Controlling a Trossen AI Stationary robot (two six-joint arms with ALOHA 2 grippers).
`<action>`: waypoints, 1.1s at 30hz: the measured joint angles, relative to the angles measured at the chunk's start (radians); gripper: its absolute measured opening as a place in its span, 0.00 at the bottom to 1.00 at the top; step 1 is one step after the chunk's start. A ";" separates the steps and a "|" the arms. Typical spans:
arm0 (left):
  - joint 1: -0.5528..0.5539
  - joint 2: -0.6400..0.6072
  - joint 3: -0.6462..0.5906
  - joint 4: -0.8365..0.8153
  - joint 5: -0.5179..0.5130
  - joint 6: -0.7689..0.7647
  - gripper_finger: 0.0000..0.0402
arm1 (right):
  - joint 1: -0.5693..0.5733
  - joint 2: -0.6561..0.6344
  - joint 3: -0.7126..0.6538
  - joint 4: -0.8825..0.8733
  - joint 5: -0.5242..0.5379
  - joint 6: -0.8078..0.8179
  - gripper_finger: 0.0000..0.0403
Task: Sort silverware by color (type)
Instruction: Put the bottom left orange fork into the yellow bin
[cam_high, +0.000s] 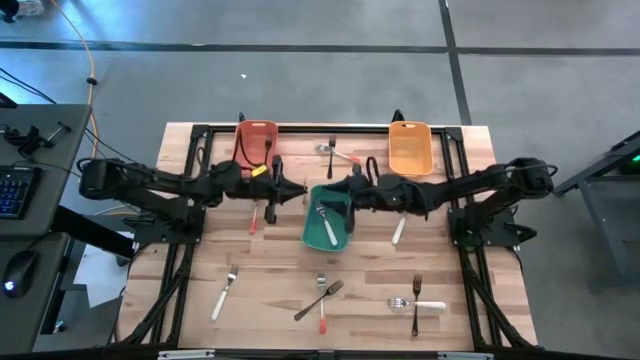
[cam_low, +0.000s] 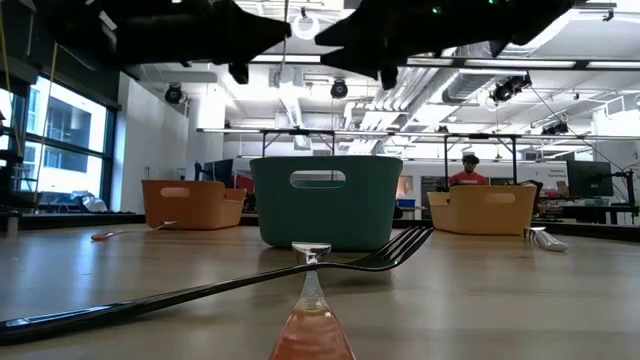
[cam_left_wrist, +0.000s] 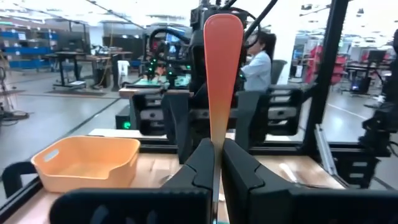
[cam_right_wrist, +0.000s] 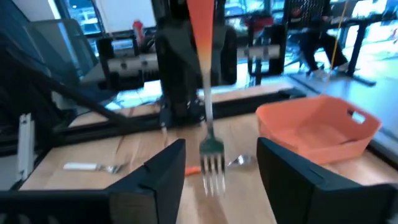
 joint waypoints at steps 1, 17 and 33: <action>0.009 0.012 0.000 0.020 0.011 -0.003 0.00 | -0.007 0.000 0.007 0.001 0.000 -0.010 0.45; 0.044 0.175 0.124 0.207 0.024 0.054 0.00 | -0.125 0.000 0.046 0.011 -0.168 -0.074 0.45; 0.149 0.273 0.180 0.281 0.096 -0.055 0.12 | -0.230 -0.009 0.048 -0.049 -0.235 -0.147 0.02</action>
